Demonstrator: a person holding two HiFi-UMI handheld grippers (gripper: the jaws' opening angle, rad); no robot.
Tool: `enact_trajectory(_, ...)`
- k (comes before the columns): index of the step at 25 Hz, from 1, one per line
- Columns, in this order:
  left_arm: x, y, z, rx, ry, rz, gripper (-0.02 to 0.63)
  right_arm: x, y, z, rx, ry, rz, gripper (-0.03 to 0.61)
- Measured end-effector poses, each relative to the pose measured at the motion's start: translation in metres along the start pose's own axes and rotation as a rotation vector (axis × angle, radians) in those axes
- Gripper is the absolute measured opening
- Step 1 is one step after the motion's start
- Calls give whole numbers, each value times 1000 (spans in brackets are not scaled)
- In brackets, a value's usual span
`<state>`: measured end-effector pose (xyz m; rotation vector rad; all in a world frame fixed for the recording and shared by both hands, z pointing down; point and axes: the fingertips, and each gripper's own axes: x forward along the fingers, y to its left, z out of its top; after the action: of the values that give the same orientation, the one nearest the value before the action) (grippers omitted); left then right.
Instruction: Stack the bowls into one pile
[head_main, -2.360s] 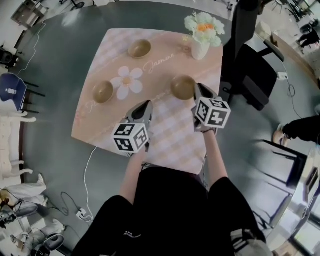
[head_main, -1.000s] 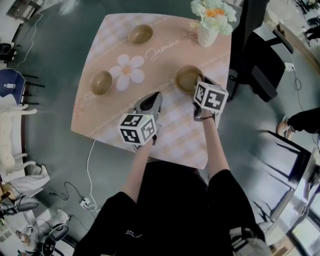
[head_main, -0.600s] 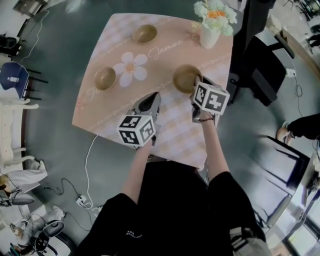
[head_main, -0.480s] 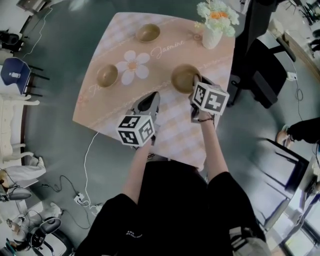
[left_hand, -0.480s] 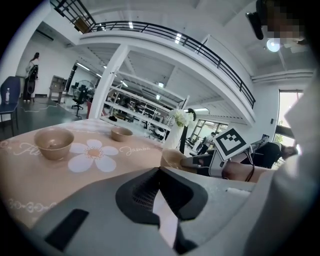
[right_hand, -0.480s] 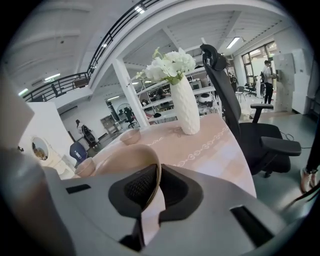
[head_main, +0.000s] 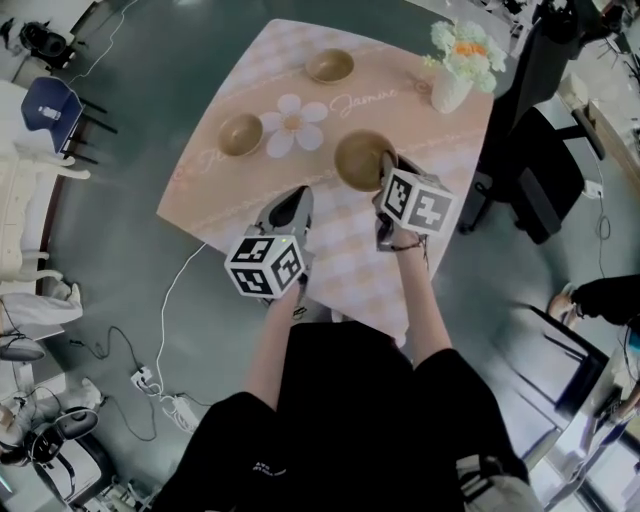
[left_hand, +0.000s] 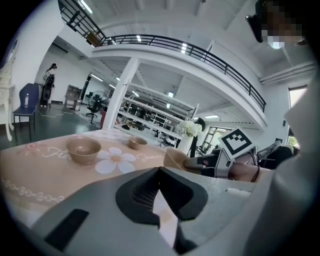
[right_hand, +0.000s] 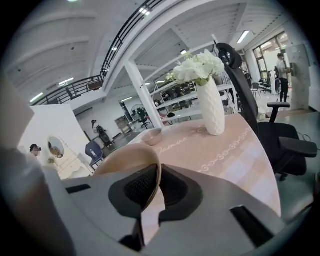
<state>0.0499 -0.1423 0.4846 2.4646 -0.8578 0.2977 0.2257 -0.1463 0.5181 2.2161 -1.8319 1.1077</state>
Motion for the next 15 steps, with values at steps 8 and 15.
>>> enact_trajectory(8,-25,21,10,-9,-48,59,-3,5,38,-2,-19,12,65,8)
enact_trajectory(15,-44,47,19,-21,-73,91,-3,13,73,-6,-18,21,105,8)
